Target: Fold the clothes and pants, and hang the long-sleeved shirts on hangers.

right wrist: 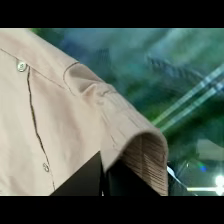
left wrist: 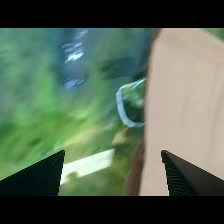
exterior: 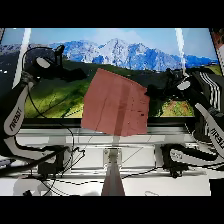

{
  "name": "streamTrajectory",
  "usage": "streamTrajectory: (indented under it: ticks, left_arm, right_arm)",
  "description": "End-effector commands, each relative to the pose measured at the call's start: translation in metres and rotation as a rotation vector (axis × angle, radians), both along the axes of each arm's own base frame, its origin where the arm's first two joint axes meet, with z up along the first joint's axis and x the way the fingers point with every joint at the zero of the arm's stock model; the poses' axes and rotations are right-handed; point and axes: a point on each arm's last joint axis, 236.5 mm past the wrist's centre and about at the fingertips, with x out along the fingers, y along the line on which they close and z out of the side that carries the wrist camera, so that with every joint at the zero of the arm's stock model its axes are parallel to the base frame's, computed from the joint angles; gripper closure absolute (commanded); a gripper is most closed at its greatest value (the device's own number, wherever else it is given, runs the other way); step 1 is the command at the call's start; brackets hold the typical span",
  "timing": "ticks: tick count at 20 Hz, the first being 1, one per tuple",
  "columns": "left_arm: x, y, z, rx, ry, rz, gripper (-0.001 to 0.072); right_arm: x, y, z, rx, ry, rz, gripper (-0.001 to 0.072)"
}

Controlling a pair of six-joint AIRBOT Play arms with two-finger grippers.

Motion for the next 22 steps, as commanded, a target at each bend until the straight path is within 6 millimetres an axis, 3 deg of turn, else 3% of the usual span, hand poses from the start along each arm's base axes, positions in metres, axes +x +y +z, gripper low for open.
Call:
streamTrajectory:
  ticks: [1,5,6,7,8,11,14,15,19,22]
  left_arm:
    - [0.008,-0.033,-0.018,-0.074,-0.004,-0.010,0.0012]
    - [0.015,-0.059,-0.023,-0.043,-0.062,-0.056,0.0015]
    - [0.019,-0.063,-0.023,-0.036,-0.081,-0.051,0.0066]
    - [0.017,-0.069,-0.023,-0.033,-0.086,-0.060,0.0219]
    - [0.013,-0.076,-0.025,-0.033,-0.083,-0.078,0.0262]
    - [0.019,-0.087,-0.027,-0.011,-0.128,-0.071,0.0270]
    - [0.048,-0.078,-0.014,0.017,-0.231,0.003,0.0653]
    - [0.056,-0.073,-0.007,0.018,-0.251,0.016,0.0701]
    - [0.082,-0.048,0.039,0.037,-0.361,0.044,0.0702]
    - [0.087,-0.022,0.088,0.147,-0.500,0.006,0.0702]
  right_arm:
    - [0.014,0.002,0.008,-0.016,-0.056,0.007,0.0692]
    - [0.028,0.000,0.020,-0.021,-0.096,0.001,0.0692]
    - [0.029,0.000,0.020,-0.021,-0.100,-0.002,0.0692]
    - [0.028,0.001,0.020,-0.021,-0.099,0.001,0.0693]
    - [0.027,0.004,0.020,-0.021,-0.099,0.013,0.0692]
    - [0.019,0.029,0.020,-0.036,-0.128,0.122,0.0692]
    - [0.016,0.056,0.028,-0.039,-0.165,0.210,0.0692]
    - [0.020,0.061,0.035,-0.038,-0.186,0.222,0.0692]
    - [0.057,0.071,0.084,-0.050,-0.336,0.266,0.0692]
    - [0.081,0.076,0.127,-0.060,-0.456,0.300,0.0692]
